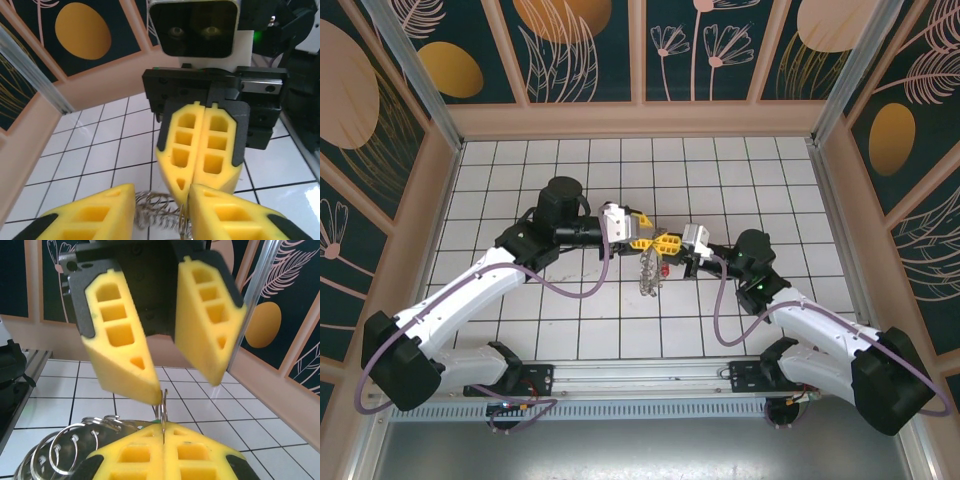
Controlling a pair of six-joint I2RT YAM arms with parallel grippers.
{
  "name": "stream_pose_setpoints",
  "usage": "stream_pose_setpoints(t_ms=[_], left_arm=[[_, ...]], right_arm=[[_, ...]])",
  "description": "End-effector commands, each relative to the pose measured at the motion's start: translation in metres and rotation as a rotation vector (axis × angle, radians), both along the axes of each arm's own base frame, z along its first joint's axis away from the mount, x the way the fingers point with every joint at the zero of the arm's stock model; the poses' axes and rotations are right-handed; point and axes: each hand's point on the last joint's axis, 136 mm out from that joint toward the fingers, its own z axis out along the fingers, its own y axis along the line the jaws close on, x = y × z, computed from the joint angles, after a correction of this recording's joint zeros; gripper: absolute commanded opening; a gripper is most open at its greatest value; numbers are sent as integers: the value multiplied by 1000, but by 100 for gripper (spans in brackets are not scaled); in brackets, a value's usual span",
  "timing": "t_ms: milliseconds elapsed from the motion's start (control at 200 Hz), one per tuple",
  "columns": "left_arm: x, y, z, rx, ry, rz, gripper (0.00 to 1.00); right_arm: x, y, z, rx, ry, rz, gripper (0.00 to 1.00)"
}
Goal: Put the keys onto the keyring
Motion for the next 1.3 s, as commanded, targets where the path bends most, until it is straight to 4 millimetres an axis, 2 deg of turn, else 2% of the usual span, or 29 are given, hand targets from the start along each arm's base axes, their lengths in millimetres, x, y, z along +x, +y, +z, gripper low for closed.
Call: stream_pose_setpoints(t_ms=[0, 240, 360, 485, 601, 726, 896, 991, 1111, 1296], left_arm=[[6, 2, 6, 21, -3, 42, 36], [-5, 3, -9, 89, 50, -23, 39], [-7, 4, -20, 109, 58, -34, 37], [-7, 3, -19, 99, 51, -38, 34], [-9, 2, -20, 101, 51, -55, 35], [-21, 2, -23, 95, 68, -119, 37], [-15, 3, -29, 106, 65, -86, 37], [-12, 1, -32, 113, 75, -82, 31], [-12, -2, -37, 128, 100, -96, 30], [-12, -3, -35, 122, 98, -105, 22]], right_arm=[[-11, -3, 12, 36, -66, 32, 0], [-10, -4, 12, 34, -67, 28, 0], [-10, -5, 9, 31, -62, 24, 0], [-9, -5, 12, 36, -63, 17, 0], [-7, -4, 13, 32, -67, 16, 0], [-7, -5, 13, 31, -74, 8, 0], [-5, -6, 15, 38, -81, 6, 0], [-6, -5, 16, 41, -87, 16, 0], [-8, -5, 18, 49, -94, 23, 0], [-7, -5, 18, 46, -96, 18, 0]])
